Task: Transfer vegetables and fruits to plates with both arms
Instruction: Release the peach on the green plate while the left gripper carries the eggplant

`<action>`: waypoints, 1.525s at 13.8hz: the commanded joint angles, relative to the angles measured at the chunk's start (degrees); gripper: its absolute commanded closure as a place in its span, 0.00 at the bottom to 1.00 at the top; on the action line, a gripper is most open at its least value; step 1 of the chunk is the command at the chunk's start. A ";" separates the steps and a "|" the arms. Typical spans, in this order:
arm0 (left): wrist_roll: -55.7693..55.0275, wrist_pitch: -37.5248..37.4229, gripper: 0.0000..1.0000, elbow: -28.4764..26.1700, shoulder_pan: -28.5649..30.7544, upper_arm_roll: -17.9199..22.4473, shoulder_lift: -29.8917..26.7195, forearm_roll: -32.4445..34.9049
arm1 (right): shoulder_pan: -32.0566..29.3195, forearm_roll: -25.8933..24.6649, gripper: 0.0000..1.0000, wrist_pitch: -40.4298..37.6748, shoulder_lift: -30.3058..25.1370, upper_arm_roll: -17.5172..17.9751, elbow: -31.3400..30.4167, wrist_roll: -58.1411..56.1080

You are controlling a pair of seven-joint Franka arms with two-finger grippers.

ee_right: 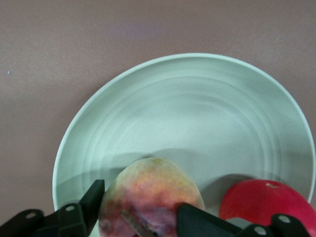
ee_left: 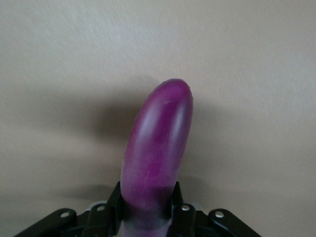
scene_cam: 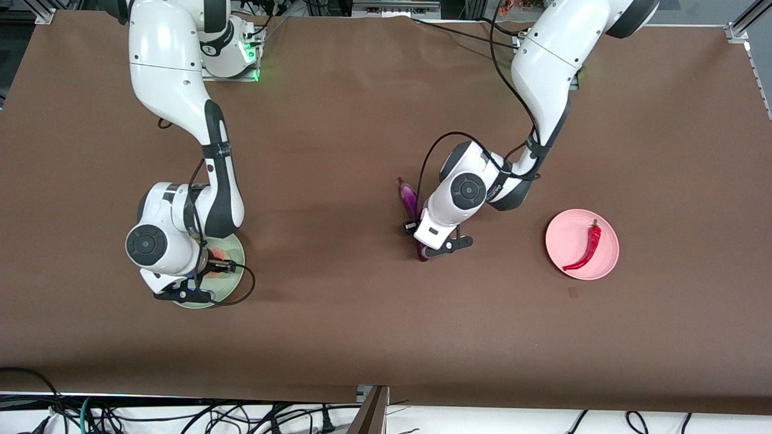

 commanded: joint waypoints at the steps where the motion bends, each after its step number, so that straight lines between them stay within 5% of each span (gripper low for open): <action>1: 0.47 -2.85 1.00 0.58 3.93 0.46 -2.80 1.80 | -0.23 2.05 0.00 -0.70 -0.51 0.35 0.64 -0.96; 8: 28.66 -25.17 1.00 2.50 18.61 1.33 -8.96 2.14 | 2.85 -3.39 0.00 -19.86 -14.56 -4.75 3.55 -0.44; 12: 45.08 -25.63 1.00 2.16 25.56 1.78 -8.53 11.18 | 3.20 -6.91 0.00 -27.15 -23.71 -4.67 3.98 -0.35; 16: 56.03 -28.35 1.00 -1.78 31.37 1.78 -8.96 12.25 | 3.73 -10.08 0.00 -37.25 -33.63 -4.58 4.16 0.26; 17: 55.25 -28.35 0.94 -3.54 31.46 1.78 -9.22 12.25 | 3.99 -11.12 0.00 -40.06 -36.09 -4.32 4.07 1.92; 18: 55.07 -28.35 0.42 -4.34 31.38 1.78 -9.05 12.25 | 4.69 -12.79 0.00 -41.39 -38.38 -4.14 3.90 3.50; 19: 55.15 -28.44 0.00 -4.43 31.38 1.78 -8.88 12.25 | 5.48 -14.02 0.00 -41.84 -40.32 -4.05 3.38 4.04; 21: 55.24 -31.41 0.00 -3.39 31.29 1.60 -11.06 12.17 | 5.75 -14.21 0.00 -41.59 -43.05 -3.96 1.10 4.31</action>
